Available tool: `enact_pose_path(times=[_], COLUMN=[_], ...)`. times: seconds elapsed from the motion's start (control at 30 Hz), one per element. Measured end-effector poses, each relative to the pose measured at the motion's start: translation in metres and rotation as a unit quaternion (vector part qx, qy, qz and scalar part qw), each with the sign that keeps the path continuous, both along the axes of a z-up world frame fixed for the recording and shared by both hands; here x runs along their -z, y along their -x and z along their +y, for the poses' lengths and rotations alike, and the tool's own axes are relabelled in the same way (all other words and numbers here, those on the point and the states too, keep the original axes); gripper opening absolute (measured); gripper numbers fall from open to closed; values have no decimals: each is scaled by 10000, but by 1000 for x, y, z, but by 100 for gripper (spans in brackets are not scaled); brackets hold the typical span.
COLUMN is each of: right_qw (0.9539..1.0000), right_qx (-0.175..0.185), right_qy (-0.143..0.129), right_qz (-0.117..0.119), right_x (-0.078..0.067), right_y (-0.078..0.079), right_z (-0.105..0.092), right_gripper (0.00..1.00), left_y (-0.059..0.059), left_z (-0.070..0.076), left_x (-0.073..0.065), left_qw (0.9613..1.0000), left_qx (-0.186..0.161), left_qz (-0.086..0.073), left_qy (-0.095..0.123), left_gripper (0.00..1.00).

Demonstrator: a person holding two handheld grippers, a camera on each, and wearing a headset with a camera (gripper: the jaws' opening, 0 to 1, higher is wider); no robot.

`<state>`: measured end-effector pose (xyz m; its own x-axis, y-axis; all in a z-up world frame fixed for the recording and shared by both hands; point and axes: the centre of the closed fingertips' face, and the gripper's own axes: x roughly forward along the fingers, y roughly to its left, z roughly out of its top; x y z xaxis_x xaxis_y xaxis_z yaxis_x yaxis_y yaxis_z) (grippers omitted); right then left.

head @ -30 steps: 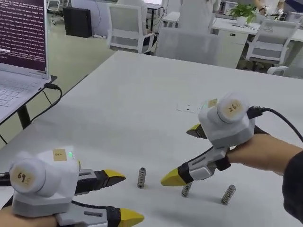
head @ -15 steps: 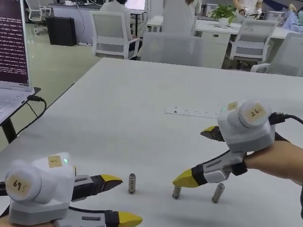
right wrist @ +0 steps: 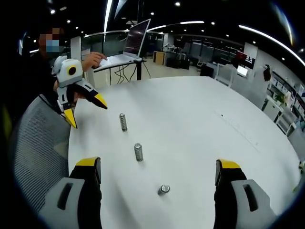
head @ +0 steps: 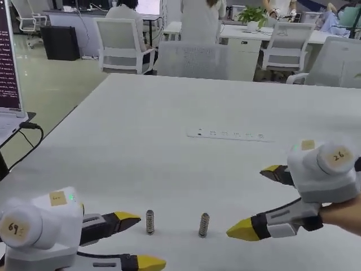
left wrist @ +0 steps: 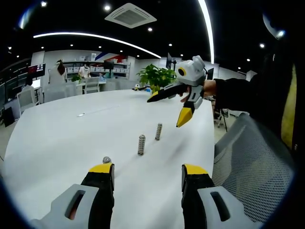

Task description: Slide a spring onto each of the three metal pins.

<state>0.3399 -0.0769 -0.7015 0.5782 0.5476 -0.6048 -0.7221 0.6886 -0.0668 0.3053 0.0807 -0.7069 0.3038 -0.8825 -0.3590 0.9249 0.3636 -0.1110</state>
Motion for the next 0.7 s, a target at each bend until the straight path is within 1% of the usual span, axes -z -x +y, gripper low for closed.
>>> enact_pose_path(times=[0.13, 0.2, 0.3, 0.5, 0.6, 0.7], right_qw=[10000, 9998, 9994, 9988, 9988, 9986], right_qx=[8, 43, 52, 18, 11, 84], right_qy=[-68, -185, -282, -449, -462, -497], right_qz=[-32, -78, -169, -186, -143, -141], right_x=[6, 8, 12, 27, 35, 39], right_y=[12, 16, 23, 40, 49, 54], right_z=[-2, -2, -4, -4, -3, -4], right_gripper=[99, 99, 98, 98, 98, 98], left_y=[0, 1, 1, 3, 3, 3], left_z=[0, 1, 2, 4, 6, 7], left_x=[0, 1, 1, 5, 7, 8], left_qw=[10000, 10000, 10000, 9999, 9998, 9997], left_qx=[-17, -30, -49, -83, -119, -153], left_qz=[10, 17, 32, 89, 112, 123], left_qy=[11, 22, 43, 58, 72, 108], left_gripper=[52, 52, 52, 52, 52, 52])
